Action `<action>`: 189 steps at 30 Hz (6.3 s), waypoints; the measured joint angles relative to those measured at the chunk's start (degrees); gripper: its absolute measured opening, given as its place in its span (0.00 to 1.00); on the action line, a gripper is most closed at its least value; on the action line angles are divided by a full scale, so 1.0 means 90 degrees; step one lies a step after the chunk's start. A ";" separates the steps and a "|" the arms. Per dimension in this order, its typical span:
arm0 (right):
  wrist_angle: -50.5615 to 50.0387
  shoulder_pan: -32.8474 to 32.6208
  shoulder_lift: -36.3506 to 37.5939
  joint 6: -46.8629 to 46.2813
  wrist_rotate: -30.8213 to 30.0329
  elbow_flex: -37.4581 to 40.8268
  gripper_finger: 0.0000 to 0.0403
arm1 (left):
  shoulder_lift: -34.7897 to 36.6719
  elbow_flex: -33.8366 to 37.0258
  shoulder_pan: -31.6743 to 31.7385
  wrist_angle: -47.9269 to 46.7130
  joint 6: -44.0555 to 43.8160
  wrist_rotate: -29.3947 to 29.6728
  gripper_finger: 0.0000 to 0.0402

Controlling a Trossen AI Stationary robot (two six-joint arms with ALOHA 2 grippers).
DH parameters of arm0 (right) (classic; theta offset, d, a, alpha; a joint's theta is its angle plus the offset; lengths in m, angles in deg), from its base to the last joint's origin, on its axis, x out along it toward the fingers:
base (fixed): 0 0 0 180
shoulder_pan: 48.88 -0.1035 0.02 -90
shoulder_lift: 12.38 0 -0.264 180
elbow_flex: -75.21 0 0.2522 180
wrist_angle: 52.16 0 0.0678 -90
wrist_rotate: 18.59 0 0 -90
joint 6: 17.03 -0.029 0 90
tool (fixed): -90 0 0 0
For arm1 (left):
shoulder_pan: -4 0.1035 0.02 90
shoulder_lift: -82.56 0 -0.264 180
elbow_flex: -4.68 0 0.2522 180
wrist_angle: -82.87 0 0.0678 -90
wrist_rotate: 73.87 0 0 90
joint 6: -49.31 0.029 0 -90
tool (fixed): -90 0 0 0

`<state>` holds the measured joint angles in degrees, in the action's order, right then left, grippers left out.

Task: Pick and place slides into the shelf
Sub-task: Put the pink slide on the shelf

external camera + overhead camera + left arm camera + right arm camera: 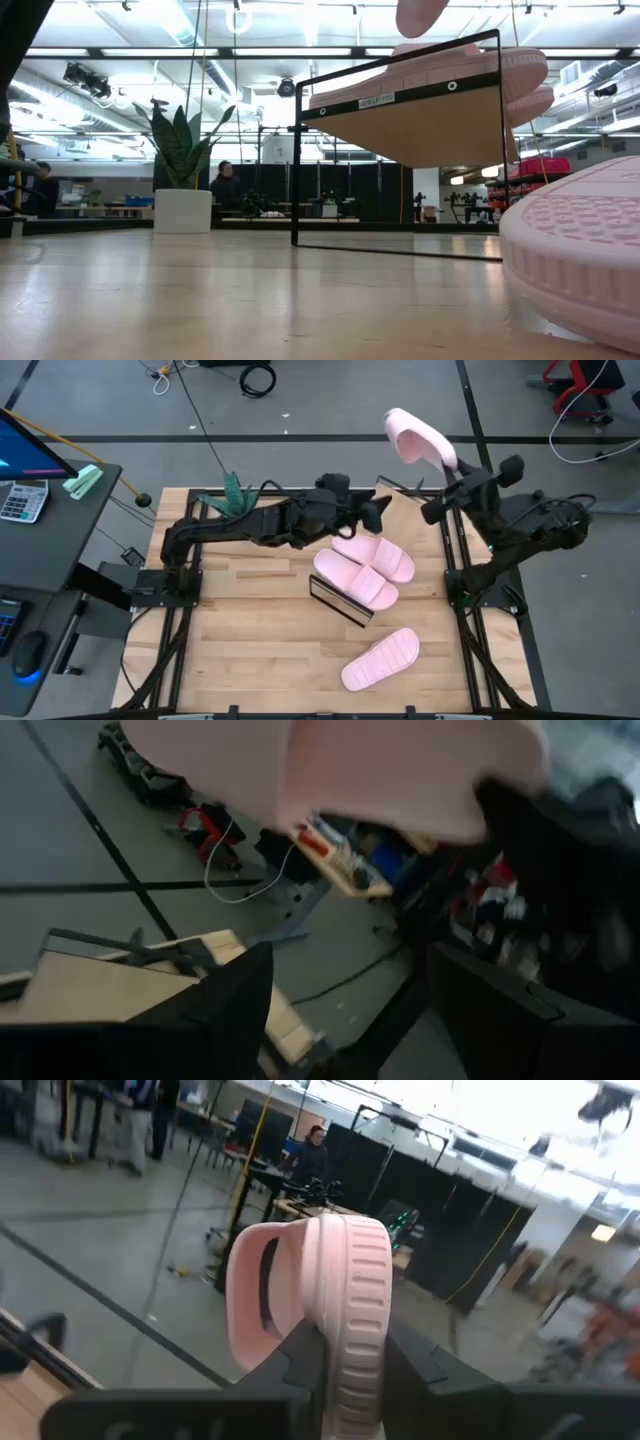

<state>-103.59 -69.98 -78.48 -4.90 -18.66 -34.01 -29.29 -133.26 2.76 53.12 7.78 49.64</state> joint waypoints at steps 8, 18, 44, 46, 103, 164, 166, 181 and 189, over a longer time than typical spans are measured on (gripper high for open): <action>-0.0410 0.0000 0.0325 -0.1851 0.0014 -0.0005 0.15 | 0.0077 0.0000 -0.0471 -0.1139 0.0940 0.0136 0.65; -0.4487 0.0000 0.0402 -0.7707 0.0648 0.0086 0.15 | 0.0075 0.0000 -0.0969 -0.2758 0.1023 0.1348 0.64; -0.4766 0.0073 0.0574 -1.5094 0.1152 0.3747 0.15 | 0.1058 0.0000 -0.1435 -0.4401 0.1069 0.1860 0.60; -0.4202 0.0158 0.0648 -1.5104 0.1046 0.4001 0.15 | 0.1061 0.0000 -0.1471 -0.4419 0.1051 0.1868 0.61; 0.0758 0.2927 0.2436 -1.0159 0.4549 0.4693 0.14 | 0.1058 0.0000 -0.2108 -0.4882 0.1030 0.1864 0.55; 0.2705 0.4301 0.3329 -1.2081 0.5261 0.7983 0.14 | 0.1054 0.0000 -0.0755 -0.4825 0.1428 0.1868 0.50; 0.2609 0.4301 0.3331 -1.2093 0.5313 0.7983 0.14 | 0.1054 0.0000 -0.0755 -0.4823 0.1426 0.1868 0.51; 0.1724 0.4284 0.3331 -1.2371 0.5530 0.7983 0.23 | 0.1054 0.0000 -0.0755 -0.4823 0.1419 0.1868 0.49; 0.1708 0.4284 0.3331 -1.2196 0.5545 0.7990 0.28 | 0.1054 0.0000 -0.0755 -0.4823 0.1409 0.1868 0.51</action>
<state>-88.21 -31.43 -48.50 -114.66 31.25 37.89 -19.80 -133.26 -4.04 9.71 20.47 66.45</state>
